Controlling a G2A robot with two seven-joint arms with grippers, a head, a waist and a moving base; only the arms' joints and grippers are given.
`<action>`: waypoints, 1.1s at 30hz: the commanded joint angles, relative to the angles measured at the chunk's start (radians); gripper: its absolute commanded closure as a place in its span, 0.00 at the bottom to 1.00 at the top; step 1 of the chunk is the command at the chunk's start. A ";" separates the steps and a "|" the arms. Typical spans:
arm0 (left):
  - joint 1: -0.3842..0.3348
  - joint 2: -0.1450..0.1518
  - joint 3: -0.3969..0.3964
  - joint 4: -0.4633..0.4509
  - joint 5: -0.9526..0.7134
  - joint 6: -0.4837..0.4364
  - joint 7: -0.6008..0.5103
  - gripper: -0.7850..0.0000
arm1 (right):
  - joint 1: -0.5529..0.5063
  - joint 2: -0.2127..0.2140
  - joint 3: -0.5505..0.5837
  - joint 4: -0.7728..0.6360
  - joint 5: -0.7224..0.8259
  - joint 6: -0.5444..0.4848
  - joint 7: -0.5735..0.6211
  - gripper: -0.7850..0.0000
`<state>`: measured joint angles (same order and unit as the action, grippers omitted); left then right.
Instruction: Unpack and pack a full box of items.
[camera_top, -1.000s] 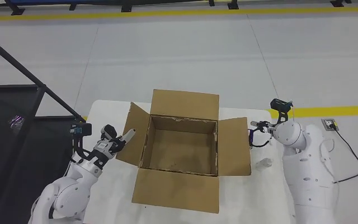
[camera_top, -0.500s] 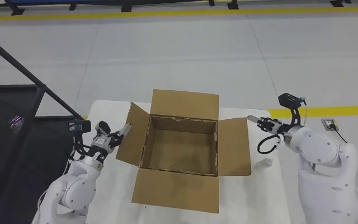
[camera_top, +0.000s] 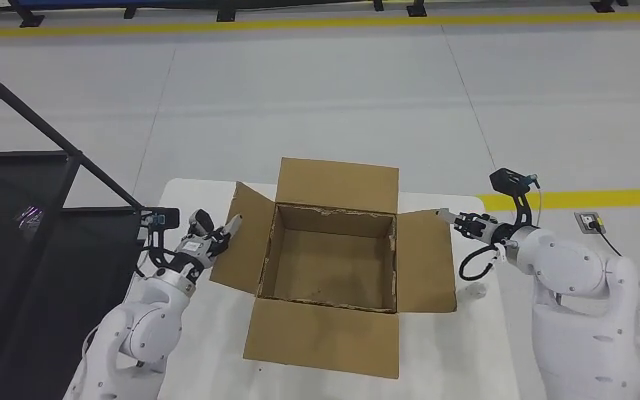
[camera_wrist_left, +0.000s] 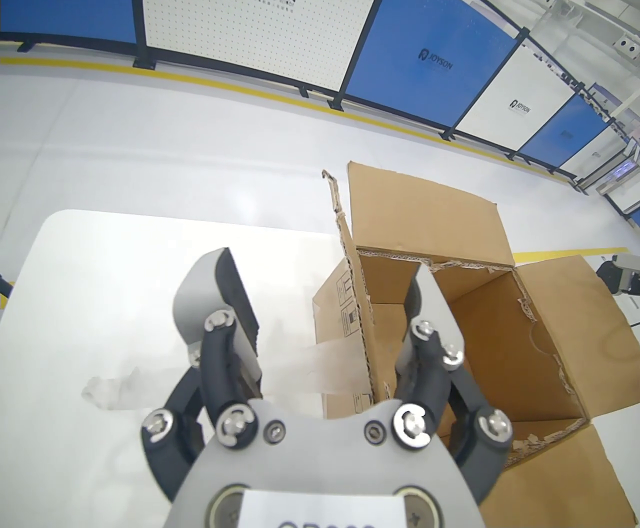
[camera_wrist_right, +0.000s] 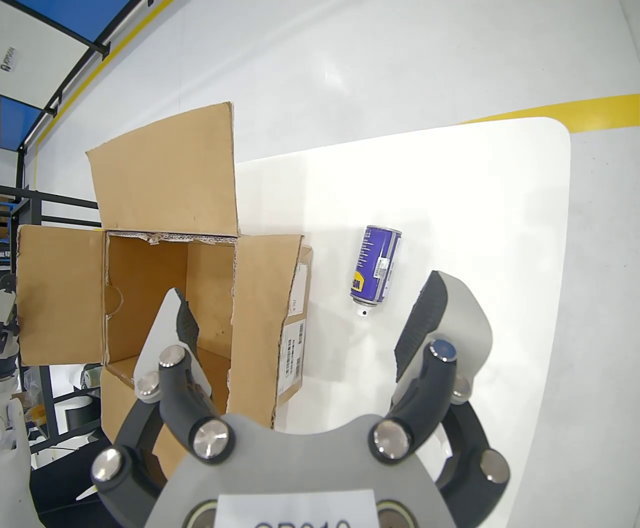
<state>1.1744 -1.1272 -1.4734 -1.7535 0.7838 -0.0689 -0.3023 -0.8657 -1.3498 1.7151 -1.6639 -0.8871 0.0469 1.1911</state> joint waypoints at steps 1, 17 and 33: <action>0.000 0.000 -0.004 0.002 -0.001 -0.004 -0.002 1.00 | 0.000 0.000 0.000 0.000 0.000 0.000 0.000 0.00; 0.027 0.002 -0.053 0.002 -0.042 -0.018 -0.005 1.00 | 0.000 0.000 0.000 0.000 0.000 0.000 0.000 0.00; 0.112 0.003 -0.157 -0.151 -0.208 -0.047 0.000 0.26 | 0.000 0.000 0.000 0.000 0.000 0.000 0.000 0.00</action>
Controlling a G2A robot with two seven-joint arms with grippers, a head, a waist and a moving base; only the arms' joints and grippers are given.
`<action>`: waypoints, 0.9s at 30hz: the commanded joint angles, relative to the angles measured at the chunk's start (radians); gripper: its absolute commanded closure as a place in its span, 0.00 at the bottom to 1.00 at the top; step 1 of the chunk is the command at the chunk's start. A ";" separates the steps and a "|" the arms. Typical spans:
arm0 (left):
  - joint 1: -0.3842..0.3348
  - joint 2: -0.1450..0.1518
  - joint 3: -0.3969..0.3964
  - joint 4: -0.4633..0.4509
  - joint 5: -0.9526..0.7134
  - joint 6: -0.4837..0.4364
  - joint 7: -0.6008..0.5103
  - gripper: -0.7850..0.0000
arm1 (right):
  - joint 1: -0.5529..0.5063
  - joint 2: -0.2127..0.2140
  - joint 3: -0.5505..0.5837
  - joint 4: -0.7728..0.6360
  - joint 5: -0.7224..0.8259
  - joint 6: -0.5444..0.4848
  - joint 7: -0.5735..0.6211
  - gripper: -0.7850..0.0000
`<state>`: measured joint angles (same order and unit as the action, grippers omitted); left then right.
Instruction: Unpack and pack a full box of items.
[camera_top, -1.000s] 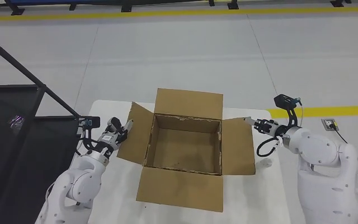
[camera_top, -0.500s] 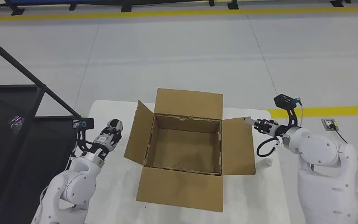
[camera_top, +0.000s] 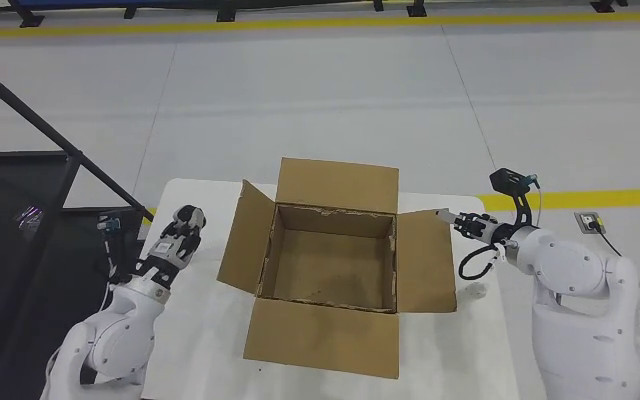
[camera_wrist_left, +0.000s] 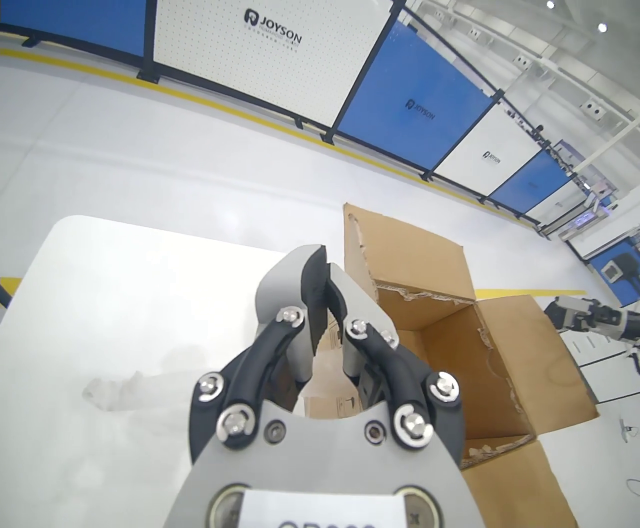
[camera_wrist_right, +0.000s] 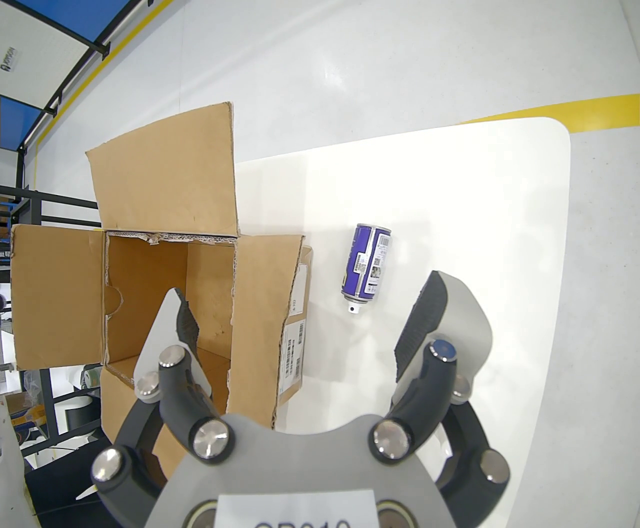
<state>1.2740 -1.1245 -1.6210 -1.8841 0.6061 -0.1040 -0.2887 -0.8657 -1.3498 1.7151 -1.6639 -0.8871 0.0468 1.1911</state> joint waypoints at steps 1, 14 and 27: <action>0.019 0.002 -0.015 -0.035 -0.046 -0.027 -0.036 0.16 | 0.000 0.000 0.000 0.000 0.000 0.000 0.000 0.00; -0.021 0.017 0.022 -0.060 -0.033 -0.050 -0.296 0.00 | 0.000 0.000 0.000 0.000 0.000 0.000 0.000 0.00; -0.038 0.013 0.074 -0.056 0.031 0.078 -0.302 0.00 | 0.000 0.000 0.000 0.000 0.000 0.000 0.000 0.00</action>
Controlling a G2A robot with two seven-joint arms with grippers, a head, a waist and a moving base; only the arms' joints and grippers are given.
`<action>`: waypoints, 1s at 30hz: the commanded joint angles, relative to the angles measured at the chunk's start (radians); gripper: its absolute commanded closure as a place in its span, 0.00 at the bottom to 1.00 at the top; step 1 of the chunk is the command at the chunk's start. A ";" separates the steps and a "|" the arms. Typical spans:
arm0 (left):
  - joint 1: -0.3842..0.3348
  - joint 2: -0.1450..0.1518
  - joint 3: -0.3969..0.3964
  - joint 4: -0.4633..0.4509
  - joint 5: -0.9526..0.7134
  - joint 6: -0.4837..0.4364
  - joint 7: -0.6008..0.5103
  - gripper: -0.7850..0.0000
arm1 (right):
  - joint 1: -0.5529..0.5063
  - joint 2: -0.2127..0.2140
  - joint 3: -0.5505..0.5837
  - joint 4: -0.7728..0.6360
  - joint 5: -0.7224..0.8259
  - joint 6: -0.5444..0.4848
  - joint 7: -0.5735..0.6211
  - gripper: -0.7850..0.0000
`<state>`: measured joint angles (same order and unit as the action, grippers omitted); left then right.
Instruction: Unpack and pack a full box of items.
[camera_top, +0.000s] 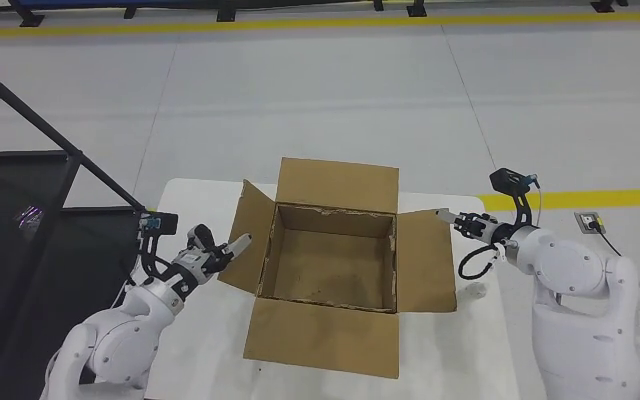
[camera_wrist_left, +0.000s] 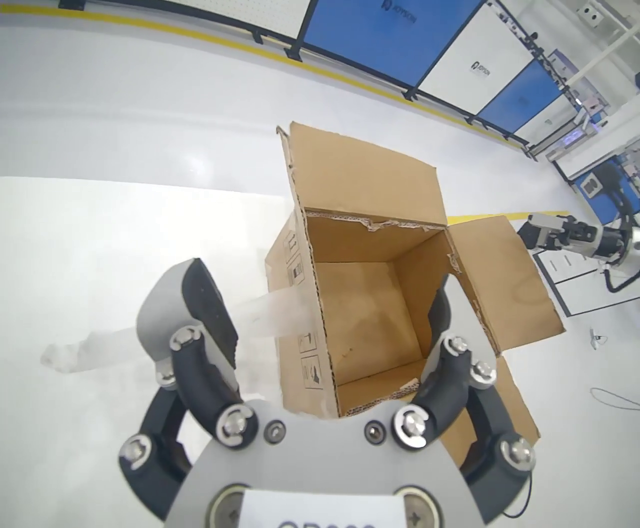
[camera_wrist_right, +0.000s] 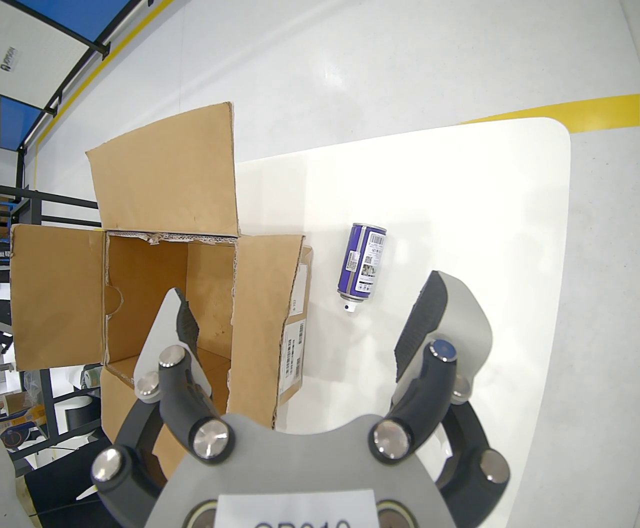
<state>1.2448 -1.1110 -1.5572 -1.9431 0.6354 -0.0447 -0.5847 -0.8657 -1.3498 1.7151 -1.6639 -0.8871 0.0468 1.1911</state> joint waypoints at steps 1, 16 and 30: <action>-0.017 -0.001 0.016 0.006 0.003 0.034 -0.013 0.15 | 0.000 0.000 0.000 0.000 0.000 0.000 0.000 0.00; -0.084 -0.003 0.066 0.054 0.027 0.122 -0.081 1.00 | 0.000 0.000 0.000 0.000 0.000 0.000 0.000 0.00; -0.052 0.007 -0.015 0.055 0.030 0.142 -0.087 1.00 | 0.000 0.000 0.000 0.000 0.000 0.000 0.000 0.00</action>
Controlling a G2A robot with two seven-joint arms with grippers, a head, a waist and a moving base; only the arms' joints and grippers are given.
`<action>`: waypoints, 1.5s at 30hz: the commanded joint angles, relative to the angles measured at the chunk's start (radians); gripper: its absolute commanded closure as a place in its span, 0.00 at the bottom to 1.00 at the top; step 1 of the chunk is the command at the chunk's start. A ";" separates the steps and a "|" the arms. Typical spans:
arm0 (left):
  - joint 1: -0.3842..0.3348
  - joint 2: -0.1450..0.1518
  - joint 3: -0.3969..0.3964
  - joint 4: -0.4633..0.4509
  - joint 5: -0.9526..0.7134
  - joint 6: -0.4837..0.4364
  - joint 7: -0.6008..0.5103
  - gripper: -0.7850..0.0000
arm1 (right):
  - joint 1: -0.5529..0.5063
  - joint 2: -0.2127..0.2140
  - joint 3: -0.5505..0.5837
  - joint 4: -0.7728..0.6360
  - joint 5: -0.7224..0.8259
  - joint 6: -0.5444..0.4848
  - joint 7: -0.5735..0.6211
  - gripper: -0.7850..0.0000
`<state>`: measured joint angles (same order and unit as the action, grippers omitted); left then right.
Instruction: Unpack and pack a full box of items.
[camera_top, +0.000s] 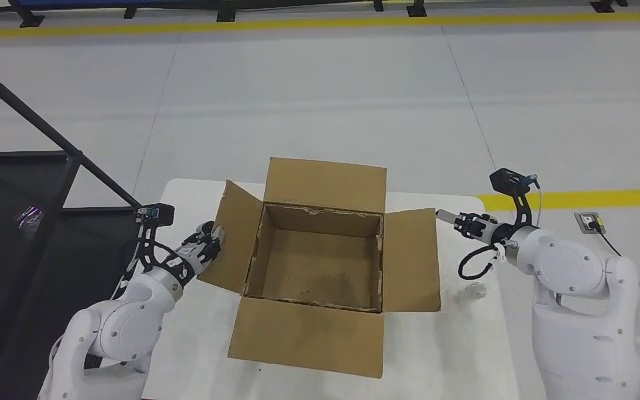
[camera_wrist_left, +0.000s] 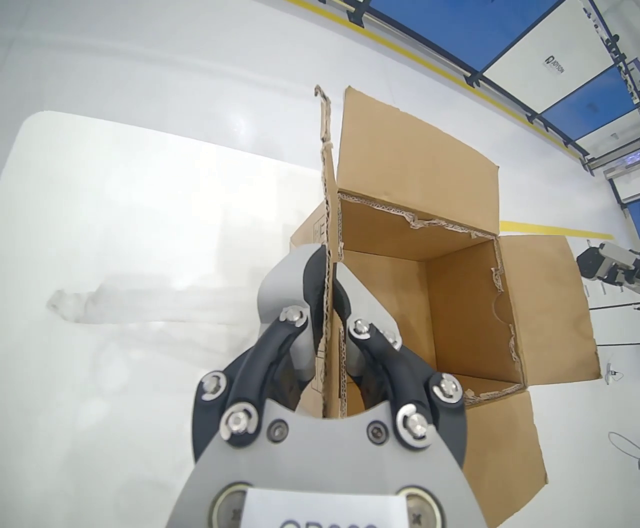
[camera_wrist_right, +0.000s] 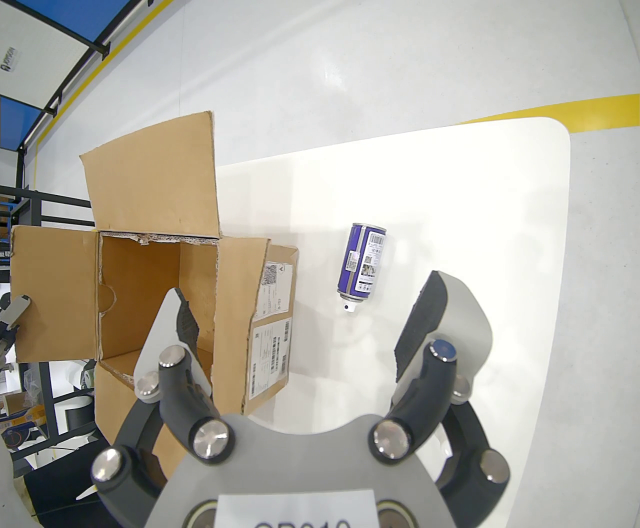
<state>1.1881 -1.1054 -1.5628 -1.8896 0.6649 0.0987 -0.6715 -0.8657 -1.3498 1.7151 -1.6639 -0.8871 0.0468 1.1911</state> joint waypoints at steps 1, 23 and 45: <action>0.008 0.002 -0.018 0.002 0.000 -0.004 0.000 1.00 | 0.000 0.000 0.000 0.000 0.000 0.000 0.000 0.00; 0.006 0.022 -0.084 0.057 0.038 -0.099 -0.030 1.00 | -0.005 0.021 -0.066 -0.019 -0.141 0.113 0.042 0.00; -0.016 0.025 -0.069 0.070 0.060 -0.082 -0.045 0.00 | -0.028 0.033 -0.111 -0.002 -0.190 0.115 0.022 0.00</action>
<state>1.1721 -1.0804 -1.6313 -1.8198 0.7250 0.0162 -0.7161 -0.8847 -1.3187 1.6135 -1.6636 -1.0445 0.1550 1.2143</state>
